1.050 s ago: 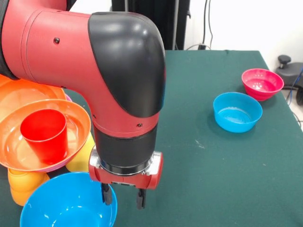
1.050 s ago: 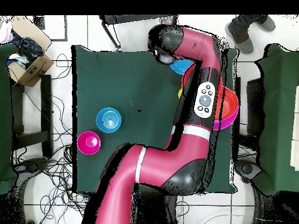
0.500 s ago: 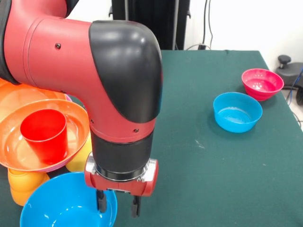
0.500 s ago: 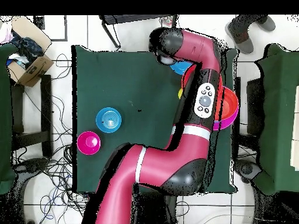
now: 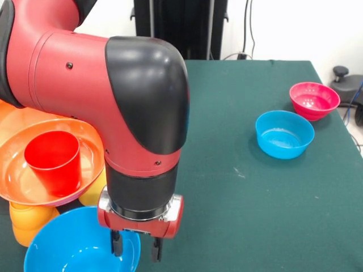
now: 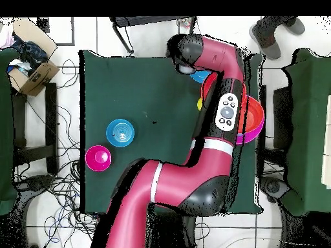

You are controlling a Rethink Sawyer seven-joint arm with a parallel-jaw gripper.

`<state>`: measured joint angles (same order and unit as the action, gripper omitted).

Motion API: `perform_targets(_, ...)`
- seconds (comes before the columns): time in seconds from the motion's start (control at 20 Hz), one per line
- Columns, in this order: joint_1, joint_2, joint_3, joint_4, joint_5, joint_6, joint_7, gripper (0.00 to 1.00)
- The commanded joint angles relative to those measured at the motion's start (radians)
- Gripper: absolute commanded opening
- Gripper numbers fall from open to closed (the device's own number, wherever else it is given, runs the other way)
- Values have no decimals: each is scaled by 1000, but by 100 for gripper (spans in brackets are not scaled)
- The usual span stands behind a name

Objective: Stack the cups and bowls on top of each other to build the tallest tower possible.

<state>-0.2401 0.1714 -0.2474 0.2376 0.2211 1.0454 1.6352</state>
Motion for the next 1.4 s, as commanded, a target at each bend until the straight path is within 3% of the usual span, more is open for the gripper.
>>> perform_targets(0.05,-10,0,91,152,-81,-72,-314,100)
perform_targets(0.65,-9,70,54,68,-79,-24,-203,100)
perform_targets(0.8,-6,62,60,87,-79,-37,-195,100)
perform_targets(0.85,-5,63,62,87,-78,-46,-194,0)
perform_targets(1.4,0,40,67,118,-79,-43,-184,0)
